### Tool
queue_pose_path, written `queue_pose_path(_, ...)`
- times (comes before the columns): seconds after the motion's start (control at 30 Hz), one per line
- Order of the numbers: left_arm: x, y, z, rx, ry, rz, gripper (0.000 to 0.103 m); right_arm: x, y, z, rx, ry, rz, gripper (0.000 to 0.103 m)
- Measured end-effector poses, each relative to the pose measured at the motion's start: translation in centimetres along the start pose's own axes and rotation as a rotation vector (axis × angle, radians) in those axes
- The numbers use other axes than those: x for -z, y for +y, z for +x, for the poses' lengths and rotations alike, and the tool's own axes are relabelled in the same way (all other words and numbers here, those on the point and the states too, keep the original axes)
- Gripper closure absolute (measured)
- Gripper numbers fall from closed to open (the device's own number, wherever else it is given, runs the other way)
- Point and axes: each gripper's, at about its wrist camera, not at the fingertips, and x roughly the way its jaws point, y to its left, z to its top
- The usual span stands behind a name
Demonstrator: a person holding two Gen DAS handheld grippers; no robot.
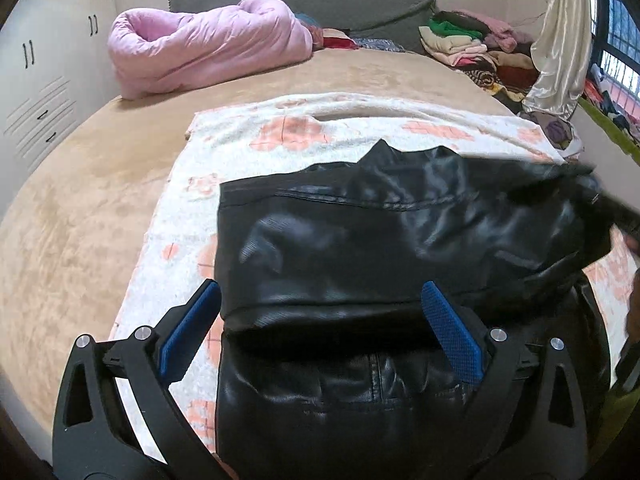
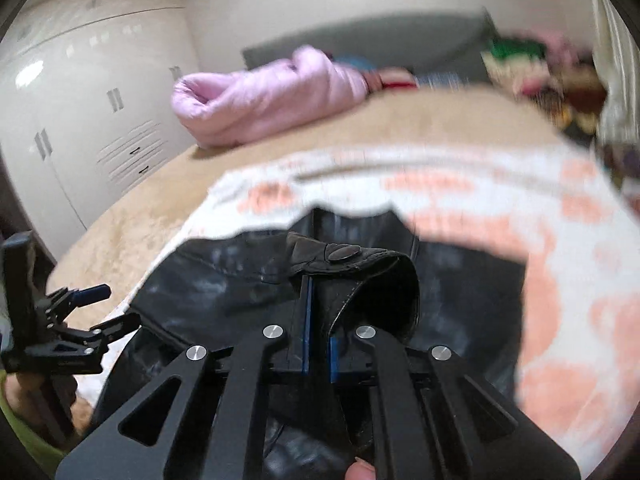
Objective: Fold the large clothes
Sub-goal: 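Grasp the jacket hem with both tools and lift it toward the collar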
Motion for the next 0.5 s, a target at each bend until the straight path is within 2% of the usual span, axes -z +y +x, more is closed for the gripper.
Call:
queue_pose_path(0.17,-1.7,0.7,0.2,0.052,-0.026,-0.060,0.009,-1.5,-1.2,-1.0,0.068,-0.018,-0.051,0.097)
queue_pose_path(0.27,-2.7,1.9,1.3,0.091,-0.011,-0.126,0.009,-0.6,-2.4,-0.1,0.098,0.023,-0.046,0.097)
queue_pose_path(0.33,-3.2,2.8,2.4,0.123,0.006,-0.178,0.015,0.5,-2.9,0.5,0.119,0.050,-0.043,0.097)
queue_pose_path(0.4,-3.3,3.4,3.3,0.158,0.021,-0.207,0.042,1.3,-3.2,1.0,0.137,0.068,-0.040,0.097)
queue_pose_path(0.43,-3.3,3.6,3.9,0.186,0.026,-0.221,0.051,1.6,-3.3,1.3,0.144,0.073,-0.038,0.097)
queue_pose_path(0.47,-3.2,3.6,4.4,0.197,0.036,-0.219,0.056,1.8,-3.3,1.5,0.150,0.078,-0.035,0.097)
queue_pose_path(0.5,-2.9,3.5,5.4,0.200,0.066,-0.206,0.069,2.1,-3.5,1.8,0.160,0.087,-0.032,0.097)
